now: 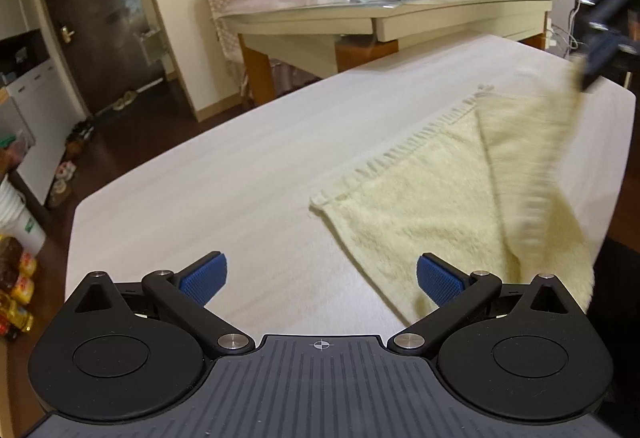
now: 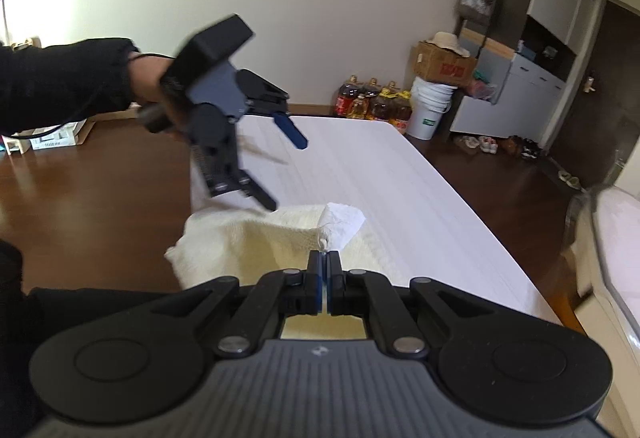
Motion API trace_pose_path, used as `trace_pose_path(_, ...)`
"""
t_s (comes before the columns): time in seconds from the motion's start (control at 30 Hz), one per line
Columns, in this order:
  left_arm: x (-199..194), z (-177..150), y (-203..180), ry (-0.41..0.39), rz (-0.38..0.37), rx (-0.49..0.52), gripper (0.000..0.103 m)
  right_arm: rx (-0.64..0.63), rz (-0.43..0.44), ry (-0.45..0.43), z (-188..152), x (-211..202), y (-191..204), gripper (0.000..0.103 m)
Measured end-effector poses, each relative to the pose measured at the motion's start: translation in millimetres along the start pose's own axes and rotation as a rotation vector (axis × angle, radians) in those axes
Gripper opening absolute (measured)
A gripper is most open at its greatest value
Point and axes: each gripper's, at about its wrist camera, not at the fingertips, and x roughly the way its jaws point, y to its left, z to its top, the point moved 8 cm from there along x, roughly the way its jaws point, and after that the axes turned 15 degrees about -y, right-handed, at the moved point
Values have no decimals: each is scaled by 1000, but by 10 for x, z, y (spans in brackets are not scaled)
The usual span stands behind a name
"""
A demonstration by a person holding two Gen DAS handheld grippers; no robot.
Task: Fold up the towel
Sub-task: 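Shake the towel open with the right gripper and lay it flat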
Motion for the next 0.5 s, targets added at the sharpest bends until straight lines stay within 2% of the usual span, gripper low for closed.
trace_pose_path(0.27,304,101,-78,18,-17,54,103,17,-22,43,-198,-606,382,2)
trace_pose_path(0.5,427,109,-101,28,-9,80,103,11,-19,162,-499,-798,574,2)
